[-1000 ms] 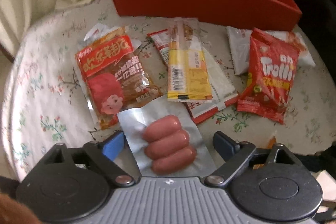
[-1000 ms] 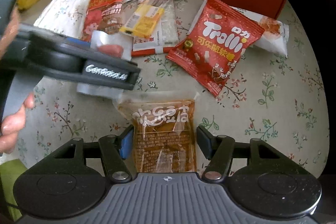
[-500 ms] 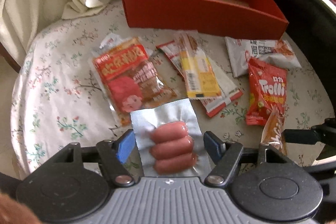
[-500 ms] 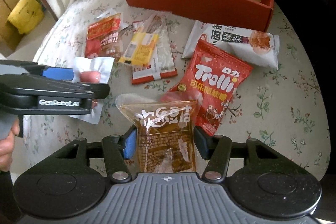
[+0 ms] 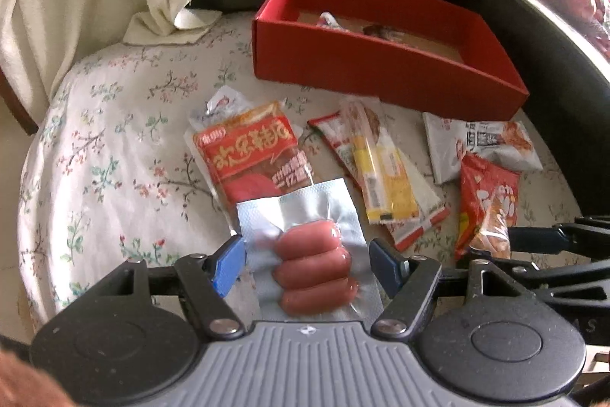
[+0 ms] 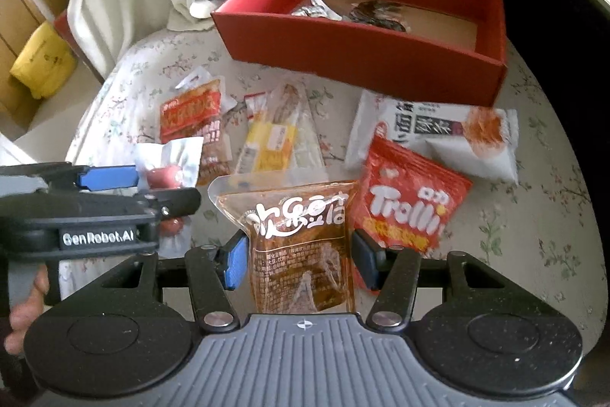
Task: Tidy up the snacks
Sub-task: 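Carry the sausage pack with left gripper while right gripper carries bread bag toward red box, then lower and open left gripper in red box while right gripper releases bread bag there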
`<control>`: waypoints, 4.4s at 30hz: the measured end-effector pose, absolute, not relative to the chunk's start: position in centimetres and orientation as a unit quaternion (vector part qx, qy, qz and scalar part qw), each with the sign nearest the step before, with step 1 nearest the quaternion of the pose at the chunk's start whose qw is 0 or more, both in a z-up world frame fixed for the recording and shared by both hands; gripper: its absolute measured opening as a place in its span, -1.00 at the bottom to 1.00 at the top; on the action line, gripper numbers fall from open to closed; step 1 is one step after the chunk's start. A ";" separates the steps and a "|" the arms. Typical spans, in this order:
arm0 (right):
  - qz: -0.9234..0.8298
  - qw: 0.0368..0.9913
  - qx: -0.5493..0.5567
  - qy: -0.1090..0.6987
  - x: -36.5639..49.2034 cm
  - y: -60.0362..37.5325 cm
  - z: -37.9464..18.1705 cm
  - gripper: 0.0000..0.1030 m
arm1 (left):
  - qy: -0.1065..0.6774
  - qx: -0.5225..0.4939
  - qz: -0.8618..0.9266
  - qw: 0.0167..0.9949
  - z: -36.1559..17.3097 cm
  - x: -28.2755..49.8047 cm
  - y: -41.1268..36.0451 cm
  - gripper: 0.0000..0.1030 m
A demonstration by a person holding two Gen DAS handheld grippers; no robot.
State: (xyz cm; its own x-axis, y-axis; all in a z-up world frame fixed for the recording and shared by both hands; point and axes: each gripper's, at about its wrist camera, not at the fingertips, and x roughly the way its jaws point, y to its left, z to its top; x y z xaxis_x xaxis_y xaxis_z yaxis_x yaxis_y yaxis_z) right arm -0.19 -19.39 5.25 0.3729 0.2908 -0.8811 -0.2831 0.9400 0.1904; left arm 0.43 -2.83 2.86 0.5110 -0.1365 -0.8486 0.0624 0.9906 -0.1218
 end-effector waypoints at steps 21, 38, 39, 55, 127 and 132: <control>0.143 0.854 0.025 0.499 1.9 -18.8 6.8 0.23 | 0.437 -0.043 -0.065 0.896 4.8 1.1 -2.0 0.23; 0.113 0.872 0.035 0.475 4.6 -19.5 8.1 0.23 | 0.405 -0.048 -0.072 0.910 6.7 4.7 -2.5 0.23; 0.111 0.874 0.034 0.473 4.8 -19.5 8.3 0.23 | 0.404 -0.050 -0.072 0.911 6.8 4.9 -2.4 0.23; 0.085 0.899 0.050 0.427 9.7 -20.0 9.9 0.23 | 0.380 -0.045 -0.070 0.921 8.6 10.0 -3.5 0.23; 0.031 0.884 -0.012 0.465 14.2 -19.4 8.5 0.62 | 0.430 0.020 -0.045 0.901 7.9 19.0 -4.7 0.47; 0.034 0.883 -0.010 0.469 12.5 -19.1 8.7 0.63 | 0.432 0.022 -0.048 0.900 8.2 17.2 -4.4 0.47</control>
